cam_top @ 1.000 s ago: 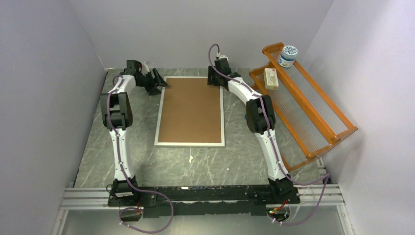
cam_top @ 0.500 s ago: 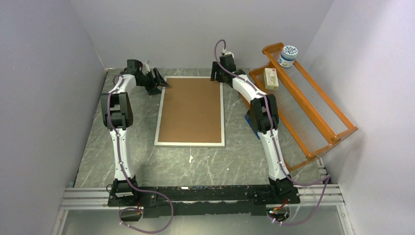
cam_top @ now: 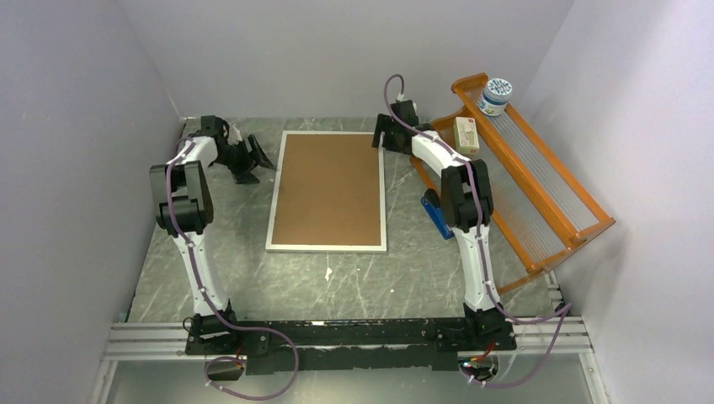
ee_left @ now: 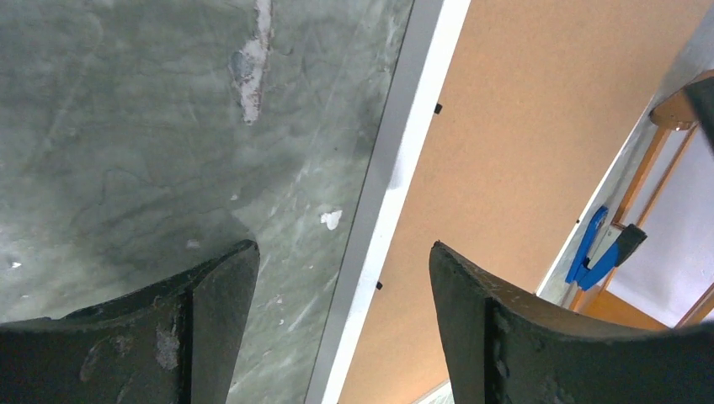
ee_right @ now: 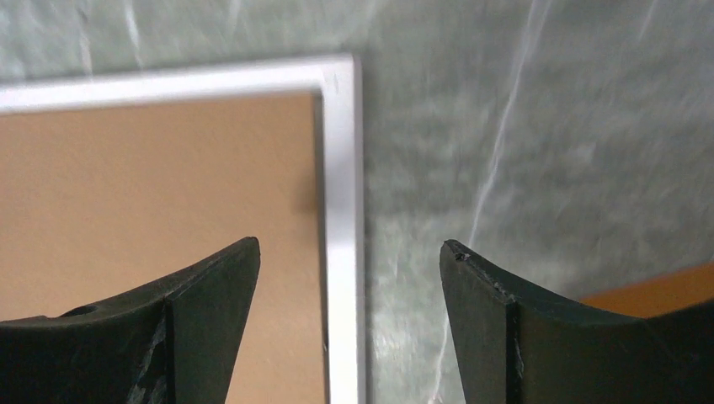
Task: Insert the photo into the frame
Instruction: Adjust the photo frame item on the photo frame, then adjust the photo frame at the center of the board.
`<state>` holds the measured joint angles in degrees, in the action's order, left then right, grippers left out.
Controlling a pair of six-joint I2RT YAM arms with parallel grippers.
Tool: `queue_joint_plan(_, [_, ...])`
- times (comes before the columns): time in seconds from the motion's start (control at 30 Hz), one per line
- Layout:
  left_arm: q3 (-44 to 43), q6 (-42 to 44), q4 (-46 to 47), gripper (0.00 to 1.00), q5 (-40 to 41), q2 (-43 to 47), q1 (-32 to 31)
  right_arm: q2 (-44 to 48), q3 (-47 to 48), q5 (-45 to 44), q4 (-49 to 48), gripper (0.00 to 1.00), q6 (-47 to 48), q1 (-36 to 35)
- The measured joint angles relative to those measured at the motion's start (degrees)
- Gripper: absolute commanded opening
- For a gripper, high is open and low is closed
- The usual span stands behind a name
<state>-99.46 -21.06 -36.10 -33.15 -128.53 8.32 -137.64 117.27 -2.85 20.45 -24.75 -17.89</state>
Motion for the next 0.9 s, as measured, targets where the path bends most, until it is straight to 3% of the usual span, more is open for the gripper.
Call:
queue_joint_plan(0.27, [-1.0, -0.7, 0.0, 0.8, -1.6, -0.9, -0.6, 8.2, -16.1, 5.4, 1.7, 0.82, -3.3, -0.1])
queue_joint_plan(0.63, [-8.2, -4.2, 2.5, 0.77, -7.1, -7.0, -1.2, 21.1, -36.5, 19.6, -2.6, 0.8, -6.7, -0.6])
queue_joint_plan(0.9, [-8.1, -3.8, 3.8, 0.75, -9.4, -7.7, -2.6, 25.1, -45.2, 25.5, -7.5, 0.8, -6.8, -4.3])
